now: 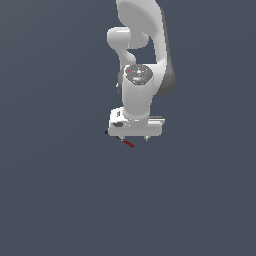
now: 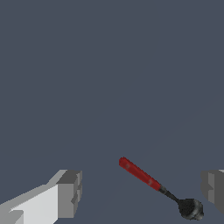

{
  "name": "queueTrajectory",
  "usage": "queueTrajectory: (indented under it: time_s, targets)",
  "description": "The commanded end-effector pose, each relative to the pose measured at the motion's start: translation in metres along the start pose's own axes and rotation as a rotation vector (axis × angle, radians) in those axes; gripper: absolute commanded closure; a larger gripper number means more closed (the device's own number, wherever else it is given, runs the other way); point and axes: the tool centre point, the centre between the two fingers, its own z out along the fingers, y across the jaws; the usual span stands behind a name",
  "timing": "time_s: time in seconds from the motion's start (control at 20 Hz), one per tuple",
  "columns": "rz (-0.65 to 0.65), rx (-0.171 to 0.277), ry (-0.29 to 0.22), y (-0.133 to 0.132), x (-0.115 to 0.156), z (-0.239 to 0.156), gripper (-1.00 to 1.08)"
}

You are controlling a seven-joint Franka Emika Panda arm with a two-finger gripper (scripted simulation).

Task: Pick up the object and move it to a goal position.

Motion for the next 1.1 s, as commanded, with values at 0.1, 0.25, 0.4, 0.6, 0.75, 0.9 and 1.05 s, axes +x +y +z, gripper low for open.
queueTrajectory:
  time_s: [0.1, 0.25, 0.4, 0.6, 0.75, 0.9, 1.05]
  targets:
    - [0.006, 0.001, 0.000, 0.003, 0.000, -0.001, -0.92]
    - [0.033, 0.006, 0.003, 0.015, 0.000, -0.004, -0.92]
    - [0.062, 0.012, 0.006, 0.028, 0.000, -0.007, -0.92]
    - [0.064, 0.012, 0.006, 0.029, 0.000, -0.007, -0.92]
    - [0.065, 0.012, 0.006, 0.029, 0.000, -0.007, -0.92]
    - [0.056, 0.012, 0.006, 0.030, 0.000, -0.006, -0.92]
    - [0.034, 0.011, 0.006, 0.031, -0.002, -0.004, -0.92]
